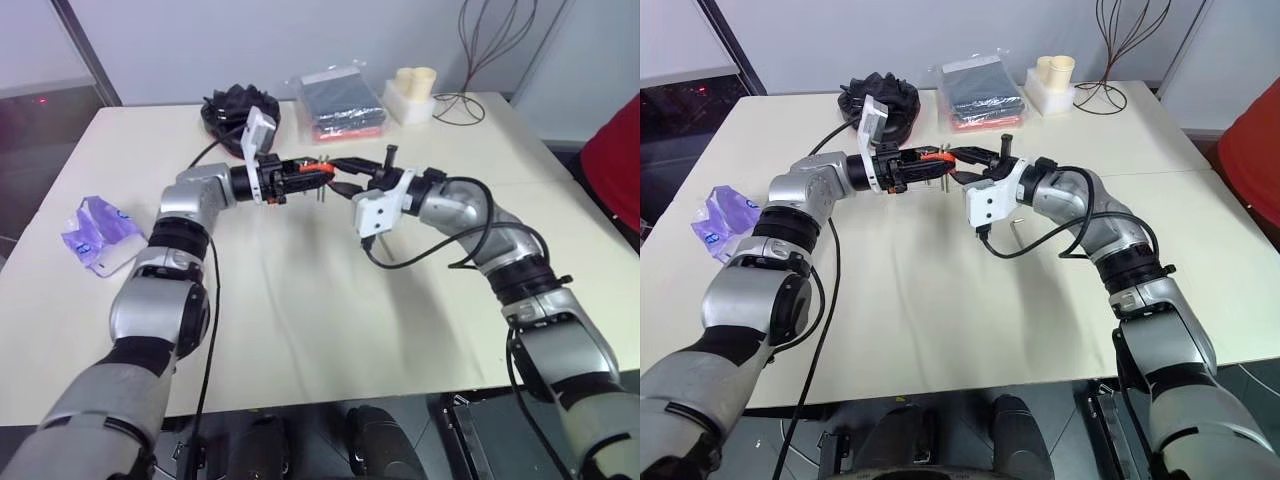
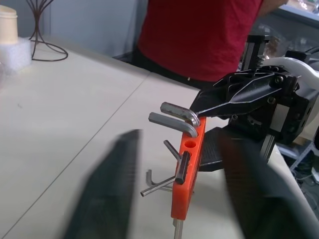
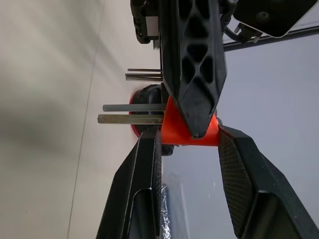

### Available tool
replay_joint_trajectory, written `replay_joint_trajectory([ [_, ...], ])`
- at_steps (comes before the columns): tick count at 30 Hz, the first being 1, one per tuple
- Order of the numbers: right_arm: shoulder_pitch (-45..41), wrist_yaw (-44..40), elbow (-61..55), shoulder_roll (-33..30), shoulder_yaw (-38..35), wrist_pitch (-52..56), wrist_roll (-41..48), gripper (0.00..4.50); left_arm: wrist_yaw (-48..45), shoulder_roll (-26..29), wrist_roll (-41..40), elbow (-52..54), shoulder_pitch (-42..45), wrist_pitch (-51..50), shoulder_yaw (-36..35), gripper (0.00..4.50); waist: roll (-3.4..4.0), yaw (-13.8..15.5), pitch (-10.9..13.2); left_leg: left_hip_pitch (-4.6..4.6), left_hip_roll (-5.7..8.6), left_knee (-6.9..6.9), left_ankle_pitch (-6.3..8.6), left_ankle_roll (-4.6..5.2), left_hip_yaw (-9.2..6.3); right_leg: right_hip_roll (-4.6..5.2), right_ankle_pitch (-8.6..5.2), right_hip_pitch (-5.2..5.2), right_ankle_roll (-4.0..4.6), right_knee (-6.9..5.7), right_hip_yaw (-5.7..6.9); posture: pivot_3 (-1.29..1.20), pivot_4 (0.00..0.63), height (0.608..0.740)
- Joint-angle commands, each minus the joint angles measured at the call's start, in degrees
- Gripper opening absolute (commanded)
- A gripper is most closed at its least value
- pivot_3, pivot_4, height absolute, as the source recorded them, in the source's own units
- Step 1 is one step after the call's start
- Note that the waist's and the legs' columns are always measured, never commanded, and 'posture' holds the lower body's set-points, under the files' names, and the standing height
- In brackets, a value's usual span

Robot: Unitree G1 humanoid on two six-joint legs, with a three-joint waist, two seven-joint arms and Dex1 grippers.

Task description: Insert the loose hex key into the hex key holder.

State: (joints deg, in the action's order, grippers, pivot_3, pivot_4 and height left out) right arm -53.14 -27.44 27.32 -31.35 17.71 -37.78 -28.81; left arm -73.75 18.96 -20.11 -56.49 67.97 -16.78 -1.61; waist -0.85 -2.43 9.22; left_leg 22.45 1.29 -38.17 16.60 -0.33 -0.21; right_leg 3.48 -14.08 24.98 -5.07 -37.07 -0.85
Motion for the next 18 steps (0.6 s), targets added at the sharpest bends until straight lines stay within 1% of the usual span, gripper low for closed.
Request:
replay_joint_trajectory([
  [1, -0.6, 0.2, -2.7, 0.4, -0.6, 0.1, 1.6, 1.04, -0.2, 0.3, 0.2, 0.4, 1.8, 1.0, -1.6, 0.47, 0.00, 0.0, 0.0, 0.00, 0.00, 0.00, 0.00, 0.00, 0.00, 0.00, 0.00, 0.00, 0.00, 0.00, 0.00, 0.00, 0.150, 0.740],
  [2, -0.6, 0.2, -2.8, 0.5, -0.6, 0.2, 1.6, 1.04, -0.4, 0.2, 0.2, 0.4, 1.7, 1.0, -1.6, 0.04, 0.00, 0.0, 0.0, 0.00, 0.00, 0.00, 0.00, 0.00, 0.00, 0.00, 0.00, 0.00, 0.00, 0.00, 0.00, 0.00, 0.150, 0.740],
  [13, -0.5, -0.2, -2.9, 0.7, -0.7, 0.7, 2.2, 1.04, -0.6, 0.2, 1.7, 0.8, 1.0, 2.0, -1.0, 0.04, 0.00, 0.0, 0.0, 0.00, 0.00, -0.01, 0.00, 0.00, 0.00, 0.00, 0.00, 0.00, 0.00, 0.00, 0.00, 0.00, 0.150, 0.740],
  [15, -0.3, -1.1, -3.0, 0.7, -0.8, 0.9, 3.0, 2.12, -0.5, 0.3, 1.9, 0.8, 1.1, 2.4, -1.0, 0.00, 0.00, 0.0, 0.0, 0.00, 0.00, -0.01, 0.00, 0.00, 0.00, 0.00, 0.00, 0.00, 0.00, -0.01, 0.00, 0.00, 0.150, 0.740],
  [18, 0.0, -1.8, -3.5, -0.1, -0.8, 1.6, 2.7, 3.48, -0.5, 0.4, 2.2, 0.8, 1.1, 2.8, -1.2, 0.00, 0.00, 0.0, 0.0, 0.00, 0.00, -0.01, 0.00, 0.00, 0.00, 0.00, 0.00, 0.00, 0.00, -0.01, 0.00, 0.00, 0.150, 0.740],
])
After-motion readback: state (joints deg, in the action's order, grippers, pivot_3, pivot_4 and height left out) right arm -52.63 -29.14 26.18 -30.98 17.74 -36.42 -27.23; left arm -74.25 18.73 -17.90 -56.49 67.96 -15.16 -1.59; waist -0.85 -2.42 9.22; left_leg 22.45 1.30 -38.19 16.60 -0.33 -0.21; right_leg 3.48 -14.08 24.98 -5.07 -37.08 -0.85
